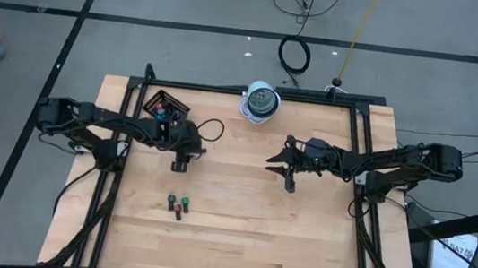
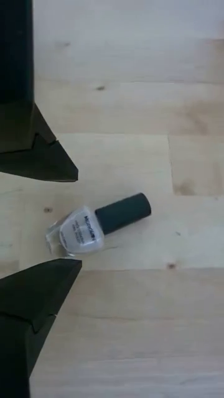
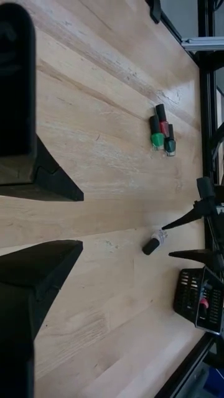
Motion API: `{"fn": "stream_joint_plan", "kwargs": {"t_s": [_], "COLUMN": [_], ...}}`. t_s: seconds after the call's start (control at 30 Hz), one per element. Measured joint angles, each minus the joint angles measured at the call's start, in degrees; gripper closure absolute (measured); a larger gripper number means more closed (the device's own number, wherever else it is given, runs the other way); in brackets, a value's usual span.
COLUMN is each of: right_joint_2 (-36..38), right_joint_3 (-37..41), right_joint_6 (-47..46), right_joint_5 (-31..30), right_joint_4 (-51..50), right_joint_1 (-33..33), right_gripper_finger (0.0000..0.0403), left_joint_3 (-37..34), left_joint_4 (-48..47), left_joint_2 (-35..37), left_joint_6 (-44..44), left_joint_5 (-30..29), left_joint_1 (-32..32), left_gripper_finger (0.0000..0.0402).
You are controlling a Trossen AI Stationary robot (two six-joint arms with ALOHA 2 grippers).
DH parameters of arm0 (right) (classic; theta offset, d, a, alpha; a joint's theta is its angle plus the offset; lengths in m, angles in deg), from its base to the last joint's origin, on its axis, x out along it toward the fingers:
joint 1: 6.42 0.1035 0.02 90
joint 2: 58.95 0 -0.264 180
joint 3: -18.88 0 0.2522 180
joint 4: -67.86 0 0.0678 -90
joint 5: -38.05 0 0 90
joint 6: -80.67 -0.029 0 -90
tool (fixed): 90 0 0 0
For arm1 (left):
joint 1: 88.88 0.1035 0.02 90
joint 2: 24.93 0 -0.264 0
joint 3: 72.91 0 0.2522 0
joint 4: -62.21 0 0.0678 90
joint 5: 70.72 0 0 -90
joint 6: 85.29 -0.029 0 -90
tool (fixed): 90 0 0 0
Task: Pick & Place Nail Polish
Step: Put the white nail polish bottle into the black basket
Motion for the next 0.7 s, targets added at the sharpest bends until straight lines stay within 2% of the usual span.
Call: {"fn": "stream_joint_plan", "kwargs": {"t_s": [0.17,0.3,0.47,0.7], "right_joint_2": [0.0,0.0,0.0,0.0], "right_joint_3": [0.0,0.0,0.0,0.0], "right_joint_6": [0.0,0.1,0.1,0.1], "right_joint_5": [0.0,0.0,0.0,0.0], "right_joint_4": [0.0,0.0,0.0,0.0], "right_joint_1": [0.0,0.0,0.0,0.0], "right_gripper_finger": [0.0303,0.0303,0.0303,0.0303], "left_joint_3": [0.0,0.2,0.4,0.3], "left_joint_4": [0.3,1.6,7.5,6.9], "left_joint_2": [-1.0,-4.5,-9.2,-10.1], "left_joint_6": [5.8,5.7,5.6,6.9], "left_joint_5": [0.4,2.1,3.1,4.5], "left_joint_1": [0.7,0.7,0.7,0.8], "left_gripper_finger": [0.019,0.019,0.019,0.019]}}
